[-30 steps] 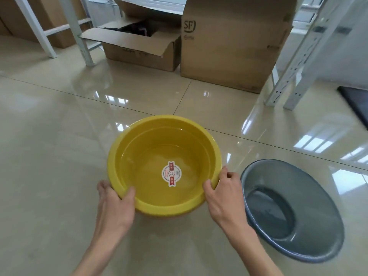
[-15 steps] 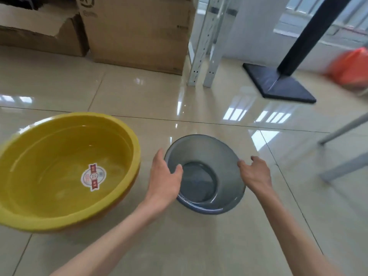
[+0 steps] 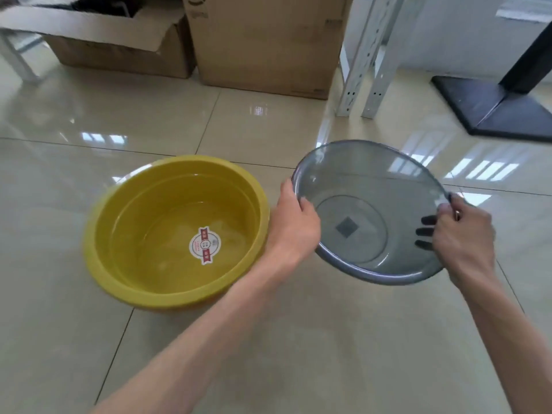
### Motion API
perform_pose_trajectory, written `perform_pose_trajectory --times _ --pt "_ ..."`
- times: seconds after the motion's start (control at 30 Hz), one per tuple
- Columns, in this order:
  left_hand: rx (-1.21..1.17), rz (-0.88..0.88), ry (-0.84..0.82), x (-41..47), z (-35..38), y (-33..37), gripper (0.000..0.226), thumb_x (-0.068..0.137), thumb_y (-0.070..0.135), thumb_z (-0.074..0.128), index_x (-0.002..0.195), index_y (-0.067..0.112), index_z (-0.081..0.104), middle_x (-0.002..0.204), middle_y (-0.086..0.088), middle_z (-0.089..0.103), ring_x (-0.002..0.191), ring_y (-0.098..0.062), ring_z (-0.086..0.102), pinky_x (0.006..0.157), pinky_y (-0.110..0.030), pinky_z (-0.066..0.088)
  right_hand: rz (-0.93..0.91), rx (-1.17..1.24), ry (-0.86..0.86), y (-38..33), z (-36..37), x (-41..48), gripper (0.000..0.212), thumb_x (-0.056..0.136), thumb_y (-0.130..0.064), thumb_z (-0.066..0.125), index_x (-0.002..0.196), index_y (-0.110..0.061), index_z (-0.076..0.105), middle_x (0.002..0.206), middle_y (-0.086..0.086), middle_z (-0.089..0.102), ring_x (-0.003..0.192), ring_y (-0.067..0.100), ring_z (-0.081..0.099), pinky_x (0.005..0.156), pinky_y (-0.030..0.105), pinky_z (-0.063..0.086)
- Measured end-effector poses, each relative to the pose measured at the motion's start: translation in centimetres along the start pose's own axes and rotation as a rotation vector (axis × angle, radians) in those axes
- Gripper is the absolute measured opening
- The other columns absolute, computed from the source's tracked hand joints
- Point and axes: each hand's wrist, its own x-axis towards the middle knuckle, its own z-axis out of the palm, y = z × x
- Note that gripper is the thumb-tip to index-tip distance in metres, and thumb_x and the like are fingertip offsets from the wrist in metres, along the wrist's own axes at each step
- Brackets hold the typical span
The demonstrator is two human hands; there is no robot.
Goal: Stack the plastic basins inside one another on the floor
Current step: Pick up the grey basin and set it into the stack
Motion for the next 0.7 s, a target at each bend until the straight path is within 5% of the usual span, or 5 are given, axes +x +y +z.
perform_pose_trajectory --times 0.23,0.37,0.5,0.6,0.7 --pt "-0.012 0.018 0.389 -0.3 -15.8 1.5 0.025 0.094 0.012 0.049 0.091 0.033 0.062 0.086 0.003 0.067 0.081 -0.03 0.066 0.065 -0.043 0.06 -0.334 0.179 -0.237 -12.0 6.7 -3.5 0.031 0.092 -0.023 0.04 0.094 -0.012 0.069 0.082 0.028 0.07 0.073 0.048 0.071 0.062 0.058 0.059" --pt "0.01 -0.121 0.539 -2.6 -21.2 -2.5 0.027 0.087 0.015 0.05 0.077 0.036 0.065 0.1 -0.012 0.073 0.094 -0.038 0.073 0.061 -0.041 0.061 -0.421 0.128 -0.376 -13.1 14.5 -7.1 0.035 0.089 -0.026 0.036 0.092 0.0 0.061 0.075 0.026 0.066 0.071 0.048 0.067 0.063 0.057 0.057" --pt "0.262 -0.22 0.588 -3.4 -21.7 -8.0 0.036 0.094 0.016 0.049 0.123 0.028 0.066 0.113 -0.011 0.071 0.112 -0.037 0.064 0.096 -0.046 0.052 -0.464 -0.044 -0.405 -11.5 18.7 -9.4 0.027 0.098 -0.011 0.039 0.103 -0.002 0.065 0.087 0.021 0.07 0.083 0.042 0.065 0.074 0.045 0.054" --pt "0.514 -0.351 0.506 -3.0 -20.1 -11.2 0.055 0.104 0.018 0.041 0.157 0.007 0.03 0.16 -0.018 0.038 0.151 -0.037 0.027 0.118 -0.046 0.028 -0.54 -0.38 -0.335 -9.7 20.9 -10.6 0.03 0.092 -0.006 0.046 0.116 -0.005 0.063 0.119 0.02 0.064 0.113 0.04 0.055 0.095 0.041 0.041" --pt "0.327 -0.383 0.466 -2.1 -19.4 -13.0 0.064 0.108 0.018 0.032 0.163 0.015 0.001 0.171 -0.01 0.01 0.158 -0.029 0.007 0.124 -0.039 0.013 -0.567 -0.486 -0.3 -8.7 21.8 -11.6 0.045 0.093 -0.006 0.05 0.138 -0.008 0.051 0.145 0.02 0.039 0.134 0.04 0.035 0.109 0.047 0.032"
